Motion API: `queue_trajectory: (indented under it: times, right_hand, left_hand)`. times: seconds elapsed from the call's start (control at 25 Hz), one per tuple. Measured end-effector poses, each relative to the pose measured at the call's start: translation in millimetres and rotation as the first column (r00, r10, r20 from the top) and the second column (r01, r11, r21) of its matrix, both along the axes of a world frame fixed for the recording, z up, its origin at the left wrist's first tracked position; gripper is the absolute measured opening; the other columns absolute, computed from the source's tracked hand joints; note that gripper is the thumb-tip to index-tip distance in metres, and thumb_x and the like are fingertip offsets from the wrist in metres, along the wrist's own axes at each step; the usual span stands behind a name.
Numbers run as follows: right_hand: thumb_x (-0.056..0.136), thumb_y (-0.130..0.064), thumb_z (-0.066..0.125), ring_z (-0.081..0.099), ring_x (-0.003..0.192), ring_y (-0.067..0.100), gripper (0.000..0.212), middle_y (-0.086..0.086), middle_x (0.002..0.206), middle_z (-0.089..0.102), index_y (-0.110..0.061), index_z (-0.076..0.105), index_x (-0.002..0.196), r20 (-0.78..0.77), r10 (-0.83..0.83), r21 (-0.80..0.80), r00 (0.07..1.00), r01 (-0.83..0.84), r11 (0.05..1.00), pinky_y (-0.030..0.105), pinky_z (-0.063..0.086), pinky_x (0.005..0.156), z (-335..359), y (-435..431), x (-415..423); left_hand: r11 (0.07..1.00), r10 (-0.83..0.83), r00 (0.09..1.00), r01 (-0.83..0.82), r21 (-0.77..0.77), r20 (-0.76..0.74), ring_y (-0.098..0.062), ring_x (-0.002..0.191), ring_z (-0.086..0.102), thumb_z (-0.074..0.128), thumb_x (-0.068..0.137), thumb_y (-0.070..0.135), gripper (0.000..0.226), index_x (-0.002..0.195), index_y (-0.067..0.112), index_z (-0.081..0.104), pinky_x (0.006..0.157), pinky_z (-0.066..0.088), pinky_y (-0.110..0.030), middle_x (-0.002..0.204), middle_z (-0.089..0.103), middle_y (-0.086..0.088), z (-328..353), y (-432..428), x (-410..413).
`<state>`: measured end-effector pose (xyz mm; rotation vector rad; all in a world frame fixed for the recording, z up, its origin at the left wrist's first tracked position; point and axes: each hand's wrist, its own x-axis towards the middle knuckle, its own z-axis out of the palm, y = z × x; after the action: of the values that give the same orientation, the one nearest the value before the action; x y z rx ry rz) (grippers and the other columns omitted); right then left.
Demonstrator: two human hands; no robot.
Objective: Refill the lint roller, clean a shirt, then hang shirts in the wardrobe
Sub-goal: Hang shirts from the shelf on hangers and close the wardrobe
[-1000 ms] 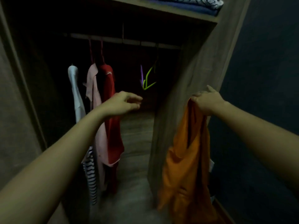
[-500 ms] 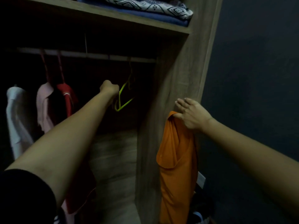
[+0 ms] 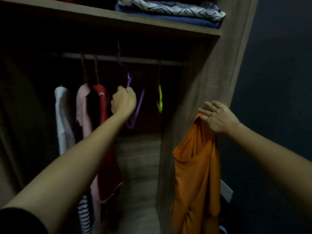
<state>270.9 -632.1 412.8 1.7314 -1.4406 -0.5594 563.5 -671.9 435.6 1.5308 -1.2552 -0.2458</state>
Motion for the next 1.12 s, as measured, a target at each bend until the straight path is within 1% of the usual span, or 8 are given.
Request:
queue_trajectory:
  times: [0.12,0.24,0.4,0.6,0.8,0.92,1.0,1.12]
  right_hand:
    - [0.098,-0.027,0.018,0.015,0.144,0.024,0.049,-0.004,0.158,0.011,-0.025,0.017,0.147,0.087,-0.086,0.073,0.992,0.080,0.994,0.061,-0.004,0.111,-10,5,21]
    - [0.095,-0.026,0.026,0.031,0.138,0.024,0.051,0.000,0.154,0.027,-0.025,0.022,0.146,0.441,-0.161,0.178,0.883,0.090,0.980,0.069,0.002,0.107,-29,9,53]
    - [0.083,-0.016,0.046,0.052,0.119,0.034,0.059,0.017,0.135,0.051,-0.026,0.032,0.139,0.784,-0.165,0.228,0.599,-0.030,0.973,0.046,0.043,0.099,-31,22,96]
    - [0.078,0.003,0.052,0.045,0.128,0.029,0.068,0.017,0.141,0.045,-0.011,0.033,0.142,0.963,-0.047,0.105,0.265,-0.208,0.973,0.031,0.037,0.104,-16,64,139]
    - [0.073,0.003,0.046,0.038,0.134,0.022,0.073,0.005,0.145,0.042,-0.021,0.036,0.141,0.932,0.016,0.172,0.362,-0.480,0.860,0.038,0.034,0.110,-12,117,212]
    - [0.086,-0.035,0.048,0.057,0.110,0.022,0.042,-0.001,0.125,0.058,-0.026,0.049,0.127,0.685,0.462,-0.086,0.563,-0.567,0.819,0.036,0.049,0.082,-8,146,235]
    - [0.090,-0.056,0.030,0.067,0.082,0.028,0.049,0.001,0.107,0.065,-0.024,0.054,0.117,0.448,0.685,-0.278,0.574,-0.639,0.717,0.034,0.051,0.057,-8,158,232]
    - [0.092,-0.053,0.025,0.069,0.071,0.031,0.048,0.005,0.101,0.070,-0.024,0.052,0.120,0.461,0.738,-0.358,0.493,-0.658,0.663,0.035,0.053,0.049,-7,163,237]
  left_hand:
    - [0.990,0.060,0.992,-0.045,-0.136,0.115,-0.044,0.098,0.055,0.037,0.095,0.030,0.027,0.097,0.007,0.052,0.080,0.041,-0.040,0.101,0.063,-0.026,-34,45,47]
    - [0.965,0.112,0.972,-0.056,-0.256,0.207,-0.044,0.084,0.058,0.041,0.097,0.032,0.029,0.090,0.007,0.054,0.069,0.040,-0.040,0.083,0.064,-0.025,-59,86,101]
    - [0.931,-0.025,0.941,0.144,-0.334,0.336,-0.010,0.055,0.051,0.049,0.095,0.029,0.028,0.088,0.007,0.065,0.056,0.033,-0.024,0.059,0.055,-0.004,-98,136,173]
    - [0.879,-0.205,0.760,0.421,-0.226,0.617,0.000,0.050,0.052,0.038,0.093,0.049,0.048,0.090,0.012,0.067,0.050,0.035,-0.013,0.057,0.055,0.007,-137,180,214]
    - [0.760,-0.279,0.660,0.596,-0.259,0.698,-0.010,0.048,0.056,0.031,0.097,0.049,0.036,0.091,0.024,0.056,0.050,0.038,-0.018,0.058,0.060,-0.002,-143,194,176]
    - [0.779,-0.257,0.773,0.521,-0.349,0.580,-0.015,0.051,0.061,0.030,0.097,0.050,0.036,0.093,0.026,0.056,0.050,0.045,-0.025,0.061,0.064,-0.004,-147,201,172]
    - [0.823,-0.123,0.823,0.397,-0.407,0.555,-0.018,0.057,0.063,0.026,0.098,0.051,0.048,0.095,0.019,0.062,0.053,0.049,-0.029,0.068,0.067,-0.005,-146,208,175]
    - [0.833,0.233,0.828,0.100,-0.544,0.510,-0.026,0.095,0.052,0.030,0.098,0.043,0.040,0.112,0.016,0.057,0.078,0.036,-0.036,0.107,0.057,-0.012,-136,229,164]
